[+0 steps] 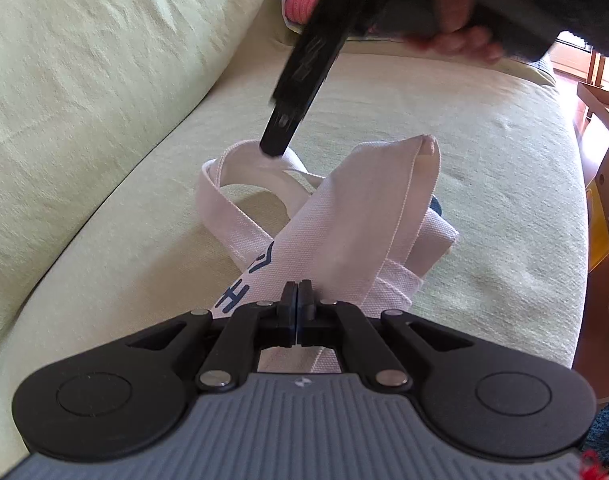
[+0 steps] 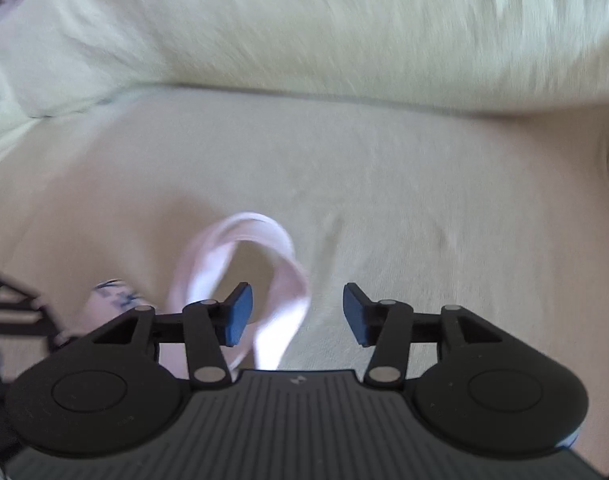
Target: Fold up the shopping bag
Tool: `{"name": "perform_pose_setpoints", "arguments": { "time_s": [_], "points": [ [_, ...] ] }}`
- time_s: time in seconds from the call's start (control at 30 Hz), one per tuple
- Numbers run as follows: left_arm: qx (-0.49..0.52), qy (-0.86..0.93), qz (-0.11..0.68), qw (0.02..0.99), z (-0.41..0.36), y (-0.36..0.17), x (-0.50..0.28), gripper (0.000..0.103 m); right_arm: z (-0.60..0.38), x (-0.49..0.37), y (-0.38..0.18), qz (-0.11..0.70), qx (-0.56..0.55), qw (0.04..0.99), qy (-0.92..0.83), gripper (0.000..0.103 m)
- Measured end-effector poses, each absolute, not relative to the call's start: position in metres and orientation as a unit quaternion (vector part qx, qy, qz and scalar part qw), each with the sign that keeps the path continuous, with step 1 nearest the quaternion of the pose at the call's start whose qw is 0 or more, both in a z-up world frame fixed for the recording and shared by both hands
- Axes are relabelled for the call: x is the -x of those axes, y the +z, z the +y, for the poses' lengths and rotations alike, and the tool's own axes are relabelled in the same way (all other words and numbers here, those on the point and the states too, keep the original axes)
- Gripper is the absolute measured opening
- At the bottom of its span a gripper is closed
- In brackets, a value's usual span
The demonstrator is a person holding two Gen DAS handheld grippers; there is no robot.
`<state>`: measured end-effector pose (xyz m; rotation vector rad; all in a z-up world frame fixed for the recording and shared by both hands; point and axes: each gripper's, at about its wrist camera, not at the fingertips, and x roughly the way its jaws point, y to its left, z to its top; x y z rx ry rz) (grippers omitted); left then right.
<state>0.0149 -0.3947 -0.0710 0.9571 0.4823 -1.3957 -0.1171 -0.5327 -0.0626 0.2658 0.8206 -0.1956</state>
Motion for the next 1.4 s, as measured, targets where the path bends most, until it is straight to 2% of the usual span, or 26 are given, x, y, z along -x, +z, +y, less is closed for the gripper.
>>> {"name": "perform_pose_setpoints", "arguments": {
  "time_s": [0.03, 0.2, 0.27, 0.3, 0.33, 0.47, 0.53, 0.57, 0.6, 0.67, 0.9, 1.0, 1.2, 1.33, 1.4],
  "points": [
    [-0.418, -0.606, 0.215, 0.642, -0.392, -0.070, -0.008, 0.000, -0.521, 0.130, -0.057, 0.384, -0.104, 0.913, -0.089, 0.065],
    [-0.431, -0.600, 0.209, 0.641, -0.392, -0.068, 0.000, 0.000, -0.450, 0.191, -0.054, 0.346, 0.042, 0.935, -0.064, 0.068],
    [-0.434, -0.597, 0.209, 0.641, -0.393, -0.068, 0.002, 0.000, -0.426, 0.202, -0.062, 0.343, 0.087, 0.934, -0.051, 0.077],
    [-0.435, -0.597, 0.211, 0.641, -0.393, -0.067, 0.003, 0.000, -0.415, 0.205, -0.066, 0.343, 0.111, 0.932, -0.044, 0.085],
    [-0.436, -0.596, 0.212, 0.640, -0.393, -0.067, 0.005, 0.000, -0.401, 0.209, -0.073, 0.340, 0.150, 0.928, -0.036, 0.086],
    [-0.439, -0.596, 0.213, 0.638, -0.394, -0.065, 0.005, 0.000, -0.350, 0.215, -0.110, 0.310, 0.361, 0.879, -0.024, 0.086],
    [-0.440, -0.596, 0.214, 0.636, -0.397, -0.065, 0.001, 0.000, -0.339, 0.214, -0.127, 0.299, 0.432, 0.851, -0.017, 0.085],
    [-0.440, -0.597, 0.215, 0.636, -0.404, -0.066, -0.004, 0.000, -0.335, 0.212, -0.136, 0.298, 0.463, 0.835, -0.016, 0.082],
    [-0.440, -0.598, 0.214, 0.635, -0.403, -0.066, -0.004, 0.000, -0.333, 0.209, -0.142, 0.300, 0.484, 0.822, -0.018, 0.072],
    [-0.441, -0.600, 0.212, 0.633, -0.403, -0.066, -0.004, 0.000, -0.333, 0.200, -0.157, 0.307, 0.522, 0.796, -0.025, 0.067],
    [-0.436, -0.611, 0.211, 0.626, -0.405, -0.068, -0.010, 0.000, -0.338, 0.193, -0.166, 0.304, 0.542, 0.783, 0.009, 0.056],
    [-0.467, -0.621, 0.159, 0.609, -0.396, -0.068, -0.002, 0.000, -0.341, 0.184, -0.160, 0.329, 0.542, 0.773, 0.039, 0.050],
    [-0.588, -0.592, -0.029, 0.550, -0.339, -0.079, 0.026, 0.006, -0.343, 0.177, -0.150, 0.342, 0.537, 0.769, 0.064, 0.050],
    [-0.609, -0.584, -0.063, 0.532, -0.320, -0.085, 0.028, 0.009, -0.342, 0.174, -0.149, 0.342, 0.529, 0.775, 0.064, 0.050],
    [-0.614, -0.584, -0.061, 0.529, -0.317, -0.085, 0.029, 0.016, -0.343, 0.173, -0.149, 0.342, 0.526, 0.776, 0.064, 0.050]
  ]
}}
